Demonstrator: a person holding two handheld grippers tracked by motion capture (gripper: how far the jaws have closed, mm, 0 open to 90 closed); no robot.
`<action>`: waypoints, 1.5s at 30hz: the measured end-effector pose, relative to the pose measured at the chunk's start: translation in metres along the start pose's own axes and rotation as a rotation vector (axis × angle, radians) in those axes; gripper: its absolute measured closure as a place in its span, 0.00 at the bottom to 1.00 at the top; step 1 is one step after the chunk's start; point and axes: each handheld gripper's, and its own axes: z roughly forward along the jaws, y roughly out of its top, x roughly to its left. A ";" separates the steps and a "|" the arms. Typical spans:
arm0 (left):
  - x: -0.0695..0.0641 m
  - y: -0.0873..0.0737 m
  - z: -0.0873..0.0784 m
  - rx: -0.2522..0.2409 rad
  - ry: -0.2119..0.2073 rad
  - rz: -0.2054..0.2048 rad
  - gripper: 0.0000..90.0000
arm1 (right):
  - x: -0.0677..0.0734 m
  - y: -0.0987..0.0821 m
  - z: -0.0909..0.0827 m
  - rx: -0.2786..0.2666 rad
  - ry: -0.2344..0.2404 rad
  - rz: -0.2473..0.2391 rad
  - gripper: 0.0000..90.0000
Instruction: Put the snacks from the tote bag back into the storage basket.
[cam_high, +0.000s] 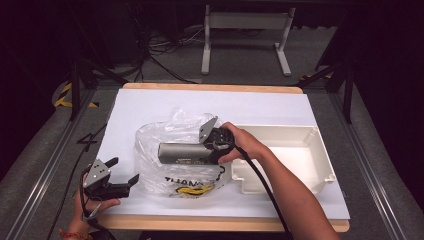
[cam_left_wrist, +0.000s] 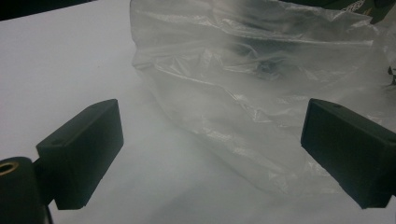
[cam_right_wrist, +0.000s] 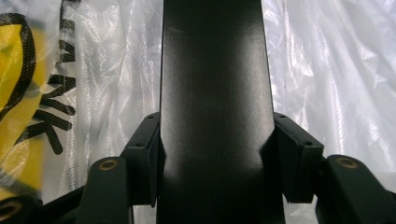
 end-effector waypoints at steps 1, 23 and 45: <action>0.000 0.000 0.000 0.001 0.000 0.001 0.07 | 0.000 0.001 -0.001 -0.002 0.002 -0.006 0.47; -0.001 0.000 0.001 0.007 0.000 0.004 0.07 | 0.005 0.010 -0.029 -0.035 -0.041 -0.058 0.47; -0.001 0.000 0.001 0.010 -0.002 0.003 0.07 | 0.008 0.008 -0.057 -0.065 -0.059 -0.072 0.47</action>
